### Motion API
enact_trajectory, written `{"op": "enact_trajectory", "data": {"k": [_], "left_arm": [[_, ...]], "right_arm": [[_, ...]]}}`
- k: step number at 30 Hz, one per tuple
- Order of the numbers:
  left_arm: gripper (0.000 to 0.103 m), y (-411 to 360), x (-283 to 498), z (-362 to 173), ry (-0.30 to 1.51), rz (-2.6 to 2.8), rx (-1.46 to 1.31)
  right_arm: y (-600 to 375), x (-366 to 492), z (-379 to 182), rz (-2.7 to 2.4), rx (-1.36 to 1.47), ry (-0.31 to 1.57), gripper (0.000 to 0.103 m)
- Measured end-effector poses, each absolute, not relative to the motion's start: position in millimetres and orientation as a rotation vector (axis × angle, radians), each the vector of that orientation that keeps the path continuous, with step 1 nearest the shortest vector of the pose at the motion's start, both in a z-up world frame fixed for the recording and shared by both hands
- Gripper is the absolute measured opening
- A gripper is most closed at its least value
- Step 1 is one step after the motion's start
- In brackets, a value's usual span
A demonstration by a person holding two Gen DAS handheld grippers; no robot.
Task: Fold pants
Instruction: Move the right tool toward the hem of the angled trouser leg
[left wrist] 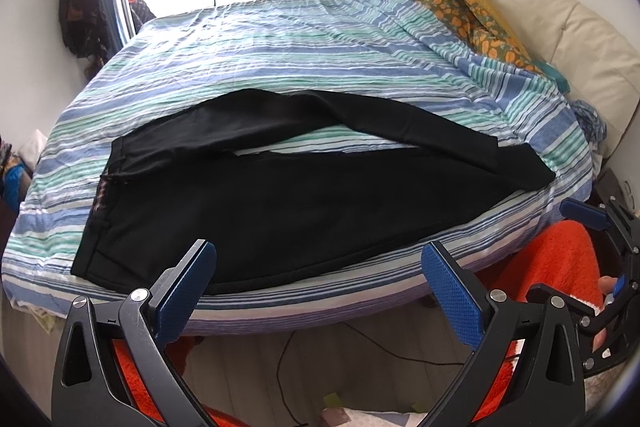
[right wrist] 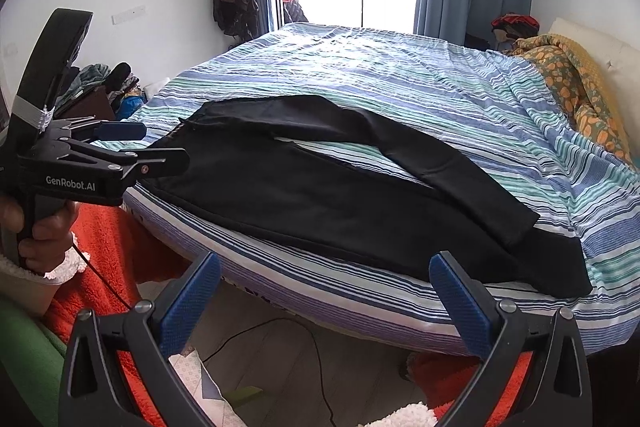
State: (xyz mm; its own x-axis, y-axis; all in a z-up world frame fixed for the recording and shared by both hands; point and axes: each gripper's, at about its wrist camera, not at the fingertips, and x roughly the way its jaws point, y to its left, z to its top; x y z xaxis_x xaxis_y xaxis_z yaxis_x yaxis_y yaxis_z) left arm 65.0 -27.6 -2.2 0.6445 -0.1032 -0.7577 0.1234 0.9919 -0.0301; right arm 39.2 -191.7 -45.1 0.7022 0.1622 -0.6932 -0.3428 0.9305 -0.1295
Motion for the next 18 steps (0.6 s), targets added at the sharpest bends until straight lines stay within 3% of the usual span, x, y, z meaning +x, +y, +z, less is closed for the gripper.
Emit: {"op": "enact_trajectory", "data": {"k": [18], "left_arm": [[0.103,-35.3,68.3,-3.8,0.865,-0.121,0.054]], "right_arm": [[-214.6,48.9,-42.9,0.289,-0.161,0.736,0.103]]}}
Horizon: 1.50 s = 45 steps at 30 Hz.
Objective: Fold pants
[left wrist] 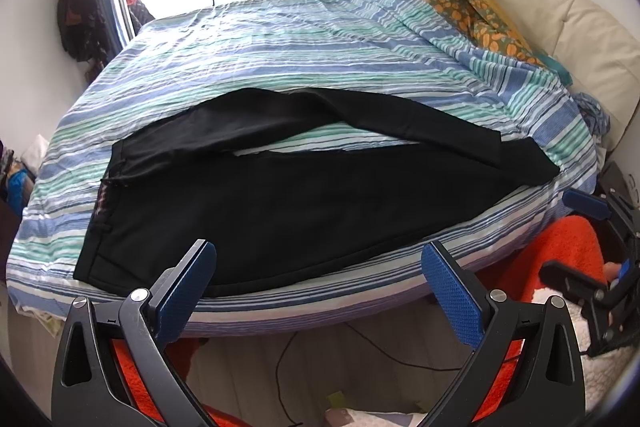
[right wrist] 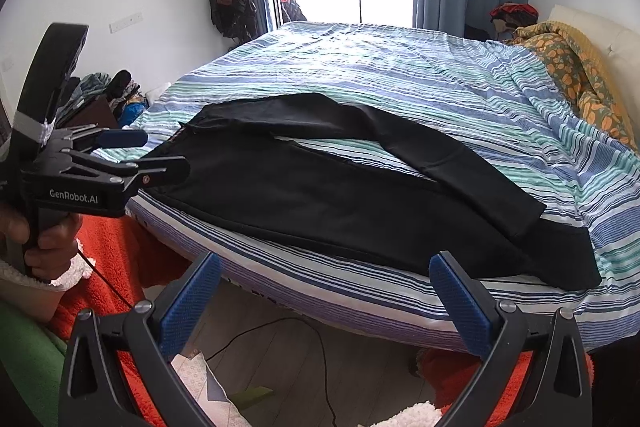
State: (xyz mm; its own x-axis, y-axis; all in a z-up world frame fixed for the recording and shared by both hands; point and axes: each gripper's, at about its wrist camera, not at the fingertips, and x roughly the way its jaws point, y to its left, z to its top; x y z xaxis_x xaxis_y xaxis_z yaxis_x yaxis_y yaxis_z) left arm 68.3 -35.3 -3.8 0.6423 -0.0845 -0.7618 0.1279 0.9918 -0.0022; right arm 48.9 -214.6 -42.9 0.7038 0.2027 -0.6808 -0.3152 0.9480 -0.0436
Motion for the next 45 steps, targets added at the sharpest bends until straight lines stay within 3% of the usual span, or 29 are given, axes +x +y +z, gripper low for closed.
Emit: {"op": "enact_trajectory", "data": {"k": [7,8,10,12,17,23,25,28,33,36,38,40,43,45], "left_arm": [[0.102,-31.9,70.6,-6.9,0.872,-0.118,0.038],[0.102,-31.7,71.2,-7.6,0.876,-0.117,0.035],[0.102,-31.5,71.9,-7.8,0.879,-0.113,0.033],[0.102,-31.1,72.7,-7.4,0.879,-0.105,0.035],[0.102,-29.2,80.4,-9.7,0.899,-0.081,0.035],[0.102,-30.0,88.2,-17.9,0.929,-0.08,0.027],[0.102,-30.7,90.6,-23.1,0.948,-0.084,0.028],[0.102,-32.7,94.2,-30.2,0.972,-0.084,0.031],[0.102,-30.7,101.7,-34.9,0.991,-0.074,0.026],[0.102,-29.9,105.1,-34.8,0.998,-0.071,0.022],[0.102,-29.0,105.8,-32.0,0.992,-0.061,0.024],[0.102,-25.1,105.7,-31.3,0.987,-0.041,0.016],[0.102,-13.2,109.0,-38.6,0.998,-0.008,-0.02],[0.102,-3.7,115.9,-47.4,1.016,0.018,-0.037]], "right_arm": [[-328.9,131.2,-30.5,0.027,-0.29,0.655,0.1],[-343.8,148.3,-38.5,0.013,-0.326,0.685,0.096],[-366.0,180.8,-62.0,0.031,-0.392,0.786,0.073],[-377.6,206.2,-88.7,0.075,-0.437,0.88,0.059],[-387.5,245.9,-136.3,0.147,-0.495,1.041,0.05],[-381.7,259.0,-163.5,0.124,-0.67,1.083,0.041],[-370.0,256.0,-165.5,0.108,-0.777,1.067,0.019],[-356.2,249.9,-159.1,0.049,-0.891,0.978,0.005],[-356.7,288.1,-96.6,-0.035,-0.924,0.802,0.003],[-385.8,372.7,-33.4,-0.201,-0.898,0.687,0.003],[-418.8,430.7,-1.3,-0.33,-0.802,0.725,0.007],[-447.9,458.2,19.2,-0.445,-0.681,0.747,0.032],[-463.3,444.5,21.9,-0.468,-0.55,0.711,0.051],[-463.4,413.8,2.7,-0.377,-0.439,0.732,0.054]]}}
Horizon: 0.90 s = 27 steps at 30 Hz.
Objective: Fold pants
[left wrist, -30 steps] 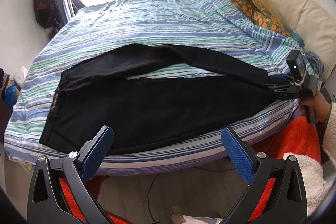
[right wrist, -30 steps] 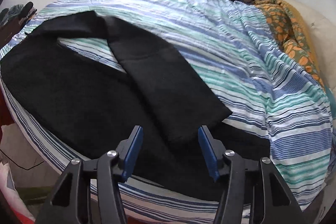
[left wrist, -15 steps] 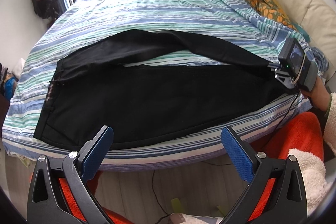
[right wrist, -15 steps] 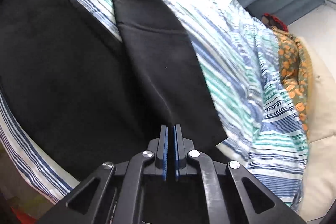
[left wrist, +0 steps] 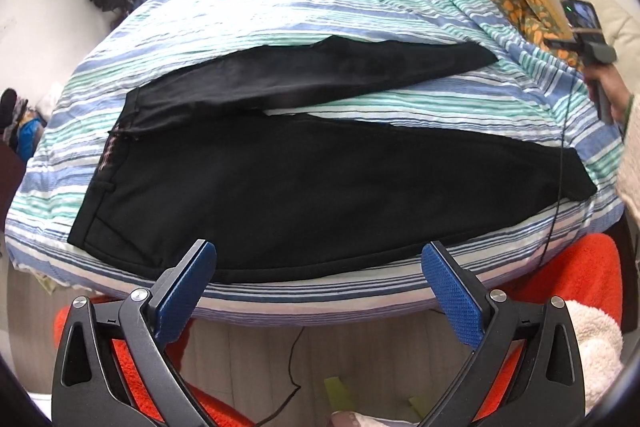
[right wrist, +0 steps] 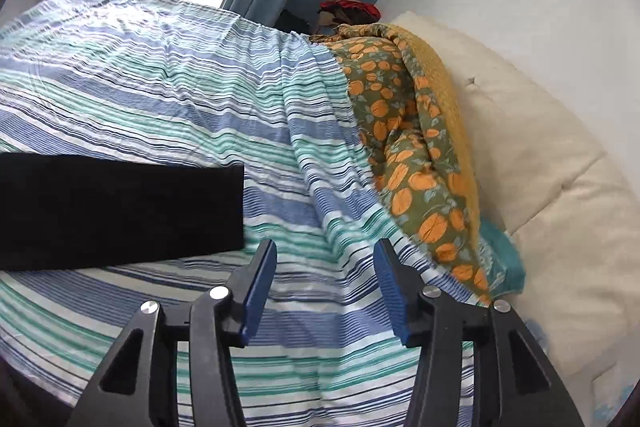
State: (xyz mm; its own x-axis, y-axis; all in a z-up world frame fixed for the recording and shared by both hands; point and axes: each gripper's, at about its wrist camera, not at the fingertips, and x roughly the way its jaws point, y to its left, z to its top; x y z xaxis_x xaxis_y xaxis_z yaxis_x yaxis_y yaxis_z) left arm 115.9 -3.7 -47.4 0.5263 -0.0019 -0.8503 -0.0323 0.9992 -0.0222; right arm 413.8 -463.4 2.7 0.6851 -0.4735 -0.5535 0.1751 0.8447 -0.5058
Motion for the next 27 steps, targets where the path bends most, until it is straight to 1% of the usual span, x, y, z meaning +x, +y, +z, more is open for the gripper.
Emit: {"op": "enact_trajectory", "data": {"k": [2,5,8,10,12,13,15,18,19,20,22,24,27], "left_arm": [[0.102,7.3,126.8,-56.1,1.012,0.04,-0.037],[0.102,26.1,155.4,-73.7,0.975,0.069,-0.038],[0.102,31.2,186.5,-97.6,0.904,0.03,-0.059],[0.102,25.0,207.2,-129.9,0.95,-0.01,-0.022],[0.101,24.0,221.0,-168.1,1.068,0.057,0.04],[0.099,27.2,221.0,-181.8,1.12,0.098,0.046],[0.099,38.1,205.7,-182.7,1.085,0.083,-0.02],[0.099,48.2,194.3,-173.7,1.072,0.076,-0.032],[0.099,53.1,193.1,-171.8,1.071,0.091,-0.042],[0.099,59.9,191.1,-169.4,1.068,0.112,-0.068],[0.099,81.1,187.0,-163.9,1.048,0.147,-0.171],[0.099,104.4,182.1,-158.4,1.019,0.177,-0.27],[0.099,141.3,168.5,-158.0,0.989,0.237,-0.358]], "right_arm": [[-456.2,373.9,-23.1,-0.244,-0.292,0.774,0.054],[-437.1,306.6,-77.2,-0.064,-0.037,0.857,0.054],[-393.7,257.4,-125.4,0.114,0.143,0.922,0.054],[-367.4,237.5,-150.8,0.2,0.204,0.974,0.055],[-355.8,220.6,-167.1,0.196,0.204,1.009,0.055],[-361.0,211.0,-168.8,0.162,0.199,1.0,0.055],[-393.9,193.5,-161.2,0.04,0.249,0.945,0.055],[-464.1,158.9,-144.5,-0.107,0.499,0.82,0.055],[-481.8,147.4,-142.4,-0.163,0.563,0.799,0.06],[-495.4,140.7,-141.5,-0.208,0.605,0.807,0.064],[-509.2,129.5,-143.8,-0.217,0.678,0.81,0.064],[-507.8,122.4,-142.5,-0.208,0.699,0.801,0.064],[-487.4,121.2,-126.4,-0.192,0.607,0.773,0.064]]}}
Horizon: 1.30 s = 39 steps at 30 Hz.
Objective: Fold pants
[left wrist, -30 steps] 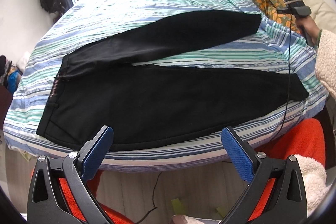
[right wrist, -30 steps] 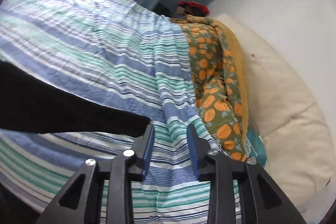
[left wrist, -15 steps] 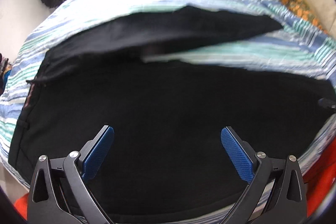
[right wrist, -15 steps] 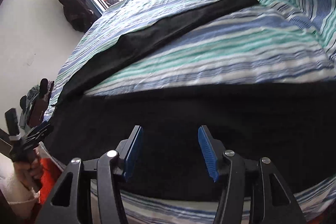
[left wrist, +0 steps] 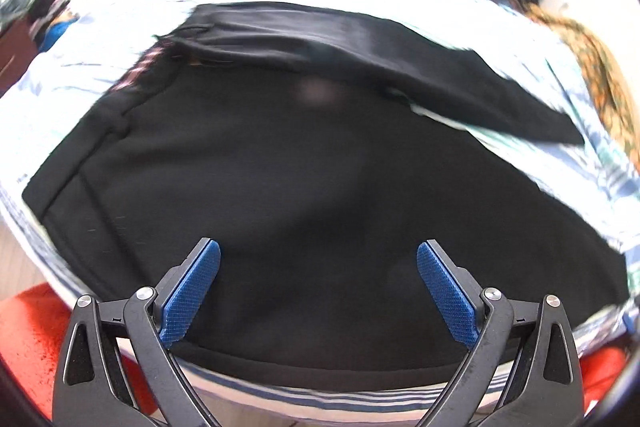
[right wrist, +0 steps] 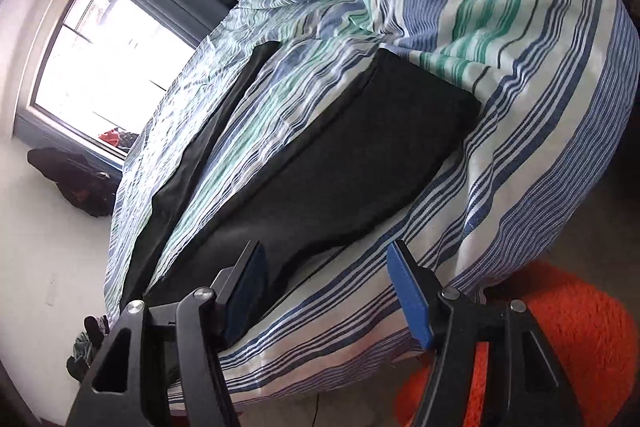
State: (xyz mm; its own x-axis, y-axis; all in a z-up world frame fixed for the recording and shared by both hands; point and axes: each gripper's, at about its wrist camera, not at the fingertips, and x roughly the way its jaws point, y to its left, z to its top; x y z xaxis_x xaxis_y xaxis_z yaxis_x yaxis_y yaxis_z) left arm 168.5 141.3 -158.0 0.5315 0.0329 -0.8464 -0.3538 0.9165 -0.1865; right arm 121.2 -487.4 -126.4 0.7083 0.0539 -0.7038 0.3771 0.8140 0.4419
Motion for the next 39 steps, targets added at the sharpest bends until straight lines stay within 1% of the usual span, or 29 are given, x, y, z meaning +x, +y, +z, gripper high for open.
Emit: {"op": "enact_trajectory", "data": {"k": [4,6,10,11,13,14,16,19,22,25,29,33,36,39], "left_arm": [[0.099,177.6,141.2,-164.2,0.967,0.252,-0.534],[0.099,182.1,130.3,-161.4,0.949,0.231,-0.565],[0.099,189.8,121.4,-149.5,0.878,0.206,-0.558],[0.099,190.7,124.2,-152.2,0.884,0.211,-0.537],[0.098,184.9,139.2,-168.8,1.016,0.28,-0.374],[0.094,178.8,144.2,-176.8,1.076,0.338,-0.262],[0.096,171.9,139.1,-176.4,1.084,0.39,-0.172],[0.096,161.6,133.3,-157.3,1.045,0.418,-0.16],[0.098,126.0,139.3,-133.3,0.954,0.293,-0.12],[0.098,66.2,169.0,-130.0,0.958,0.099,-0.013],[0.098,-17.6,208.7,-150.0,0.983,-0.111,0.121],[0.098,-95.9,234.2,-188.5,1.077,-0.245,0.244],[0.098,-146.1,227.6,-186.8,1.052,-0.367,0.26],[0.098,-178.8,217.1,-184.7,1.051,-0.469,0.282]], "right_arm": [[-456.6,123.1,-109.1,-0.15,0.434,0.76,0.065],[-442.8,115.1,-108.7,-0.121,0.385,0.758,0.067],[-418.5,124.4,-116.5,-0.057,0.325,0.793,0.068],[-413.4,126.6,-118.9,-0.049,0.307,0.802,0.068],[-407.1,131.2,-124.2,-0.049,0.286,0.827,0.068],[-404.3,132.4,-125.2,-0.054,0.275,0.832,0.068],[-399.3,130.8,-123.8,-0.051,0.254,0.822,0.068],[-392.2,128.2,-120.9,-0.054,0.226,0.802,0.068],[-388.8,133.7,-123.9,-0.067,0.208,0.811,0.068],[-382.9,141.1,-125.4,-0.058,0.188,0.816,0.068],[-375.6,146.7,-127.4,-0.04,0.165,0.823,0.068],[-371.7,148.0,-130.1,-0.029,0.151,0.837,0.068],[-375.1,149.4,-134.4,-0.016,0.167,0.861,0.068],[-381.8,153.9,-138.3,0.002,0.208,0.875,0.068]]}}
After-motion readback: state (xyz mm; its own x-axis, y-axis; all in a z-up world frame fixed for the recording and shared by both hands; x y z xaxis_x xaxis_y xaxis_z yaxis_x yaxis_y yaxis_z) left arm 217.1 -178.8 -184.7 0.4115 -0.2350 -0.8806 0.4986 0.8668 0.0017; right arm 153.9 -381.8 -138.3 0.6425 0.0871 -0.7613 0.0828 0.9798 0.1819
